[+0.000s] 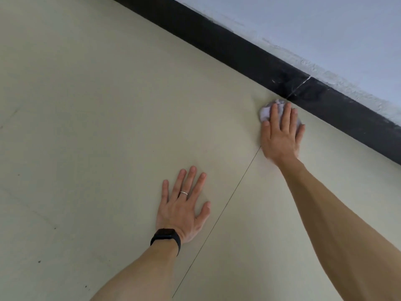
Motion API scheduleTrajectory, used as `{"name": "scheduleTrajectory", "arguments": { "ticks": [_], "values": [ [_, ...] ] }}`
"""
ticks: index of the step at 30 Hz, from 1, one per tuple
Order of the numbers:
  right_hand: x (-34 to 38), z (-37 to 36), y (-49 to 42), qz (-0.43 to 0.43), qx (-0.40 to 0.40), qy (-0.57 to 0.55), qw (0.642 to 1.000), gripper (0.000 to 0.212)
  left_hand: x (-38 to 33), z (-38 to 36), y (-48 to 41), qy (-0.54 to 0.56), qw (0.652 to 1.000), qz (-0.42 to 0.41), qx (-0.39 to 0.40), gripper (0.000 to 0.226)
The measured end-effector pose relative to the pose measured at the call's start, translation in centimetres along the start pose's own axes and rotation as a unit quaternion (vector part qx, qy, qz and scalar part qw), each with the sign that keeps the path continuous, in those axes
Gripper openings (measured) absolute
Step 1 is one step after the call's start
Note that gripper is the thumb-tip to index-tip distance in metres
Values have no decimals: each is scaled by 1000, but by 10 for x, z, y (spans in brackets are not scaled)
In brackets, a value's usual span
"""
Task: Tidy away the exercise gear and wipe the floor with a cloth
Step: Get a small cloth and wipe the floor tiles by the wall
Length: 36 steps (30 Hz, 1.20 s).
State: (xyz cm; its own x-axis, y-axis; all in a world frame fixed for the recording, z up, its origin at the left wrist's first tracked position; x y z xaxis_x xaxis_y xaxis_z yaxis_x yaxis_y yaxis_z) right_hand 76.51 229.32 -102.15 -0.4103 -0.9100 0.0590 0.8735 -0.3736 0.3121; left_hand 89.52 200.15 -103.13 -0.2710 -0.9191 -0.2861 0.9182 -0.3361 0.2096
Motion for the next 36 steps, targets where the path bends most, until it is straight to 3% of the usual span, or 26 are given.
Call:
{"name": "scheduleTrajectory", "arguments": {
  "ticks": [3,5,7,9,11,13,15,19,22,25,27,28,30,31,33,36],
  "values": [
    [26,-7,19,-1,7,-19,1000,57,0,-1,0,9,1000,4,2,73],
    [42,-20,60,117,-3,37,992,57,0,0,1,15,1000,5,4,74],
    [45,-31,107,276,-20,90,957,56,0,0,0,19,1000,3,9,75],
    [28,-33,119,355,1,121,927,55,-1,0,1,22,1000,3,22,75],
    [8,-24,96,272,0,116,955,55,0,0,2,23,999,6,22,74],
    [-4,-16,70,93,15,59,994,55,1,-1,1,20,999,4,25,73],
    [9,-19,70,18,16,26,999,57,1,0,2,22,999,-1,24,73],
    [46,-50,153,172,-24,70,982,57,0,3,1,47,998,4,37,72],
    [54,-77,227,246,-37,93,964,58,6,15,6,138,989,-27,44,78],
    [47,-78,232,333,-47,111,935,55,55,35,24,139,990,-4,-1,74],
    [42,-72,211,309,-50,108,943,55,102,47,35,87,993,75,-9,72],
    [44,-69,200,248,-50,88,963,55,119,49,37,72,992,101,4,70],
    [62,-71,203,113,-52,37,992,57,133,48,38,56,993,100,17,67],
    [78,-77,219,94,-52,28,994,57,134,46,37,52,994,90,14,66],
    [112,-95,275,188,-53,37,980,58,134,45,36,50,995,85,7,66],
    [127,-115,347,396,-30,55,916,59,136,44,36,49,995,83,5,66]
  ]
}}
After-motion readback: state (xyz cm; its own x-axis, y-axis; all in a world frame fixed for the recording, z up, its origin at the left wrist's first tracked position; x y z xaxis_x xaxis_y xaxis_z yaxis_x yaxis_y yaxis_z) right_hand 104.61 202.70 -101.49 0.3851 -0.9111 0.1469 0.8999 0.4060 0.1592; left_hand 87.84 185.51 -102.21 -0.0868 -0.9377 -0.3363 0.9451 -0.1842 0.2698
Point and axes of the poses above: each hand's wrist, its own y-axis away from the middle knuckle, its own z-axis out of the back of the hand, x = y × z, the point moved 4 cm from there along -y, towards the middle knuckle, and after that the axes turned 10 degrees about y, right-handed, at the moved point
